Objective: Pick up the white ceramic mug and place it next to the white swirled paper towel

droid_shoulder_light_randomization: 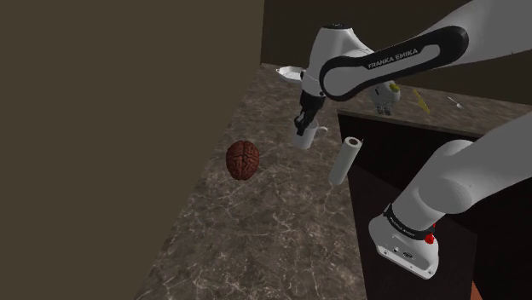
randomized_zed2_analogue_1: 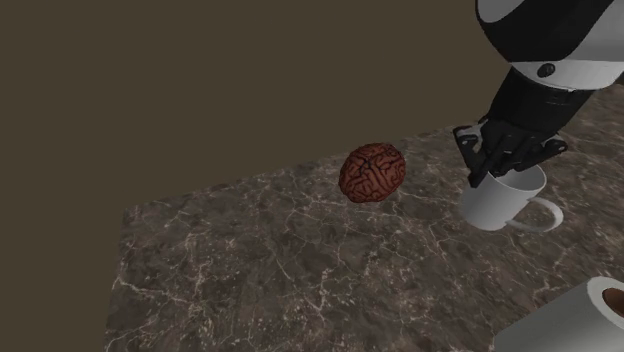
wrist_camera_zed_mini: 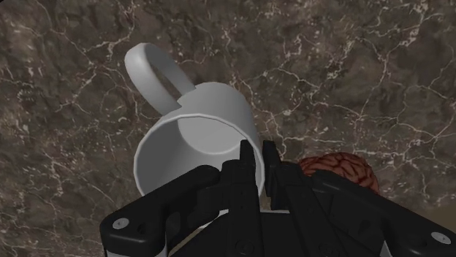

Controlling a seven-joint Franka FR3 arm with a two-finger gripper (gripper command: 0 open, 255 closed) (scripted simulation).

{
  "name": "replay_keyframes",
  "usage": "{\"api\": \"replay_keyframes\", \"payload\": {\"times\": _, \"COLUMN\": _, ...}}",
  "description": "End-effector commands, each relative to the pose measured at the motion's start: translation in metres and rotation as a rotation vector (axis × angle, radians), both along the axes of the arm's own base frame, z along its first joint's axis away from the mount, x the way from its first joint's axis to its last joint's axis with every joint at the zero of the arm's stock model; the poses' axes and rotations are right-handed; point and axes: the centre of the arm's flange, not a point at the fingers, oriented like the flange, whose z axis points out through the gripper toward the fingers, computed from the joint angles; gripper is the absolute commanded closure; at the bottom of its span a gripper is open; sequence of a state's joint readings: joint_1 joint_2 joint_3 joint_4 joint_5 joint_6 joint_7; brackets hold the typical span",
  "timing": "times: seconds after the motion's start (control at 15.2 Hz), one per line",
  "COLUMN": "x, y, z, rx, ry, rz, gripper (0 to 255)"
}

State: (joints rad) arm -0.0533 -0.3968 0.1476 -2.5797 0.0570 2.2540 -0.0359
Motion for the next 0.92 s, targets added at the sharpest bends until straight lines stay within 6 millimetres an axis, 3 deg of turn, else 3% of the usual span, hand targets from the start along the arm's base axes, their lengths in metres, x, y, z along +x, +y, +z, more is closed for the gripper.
{"api": "replay_keyframes", "payload": {"times": 0.0, "x": 0.000, "y": 0.000, "z": -0.011, "rx": 0.000, "ry": -0.001, "rz": 0.000, "gripper": 255}}
{"api": "replay_keyframes", "payload": {"times": 0.86, "x": 0.000, "y": 0.000, "z": -0.079, "rx": 0.000, "ry": -0.001, "rz": 0.000, "gripper": 255}}
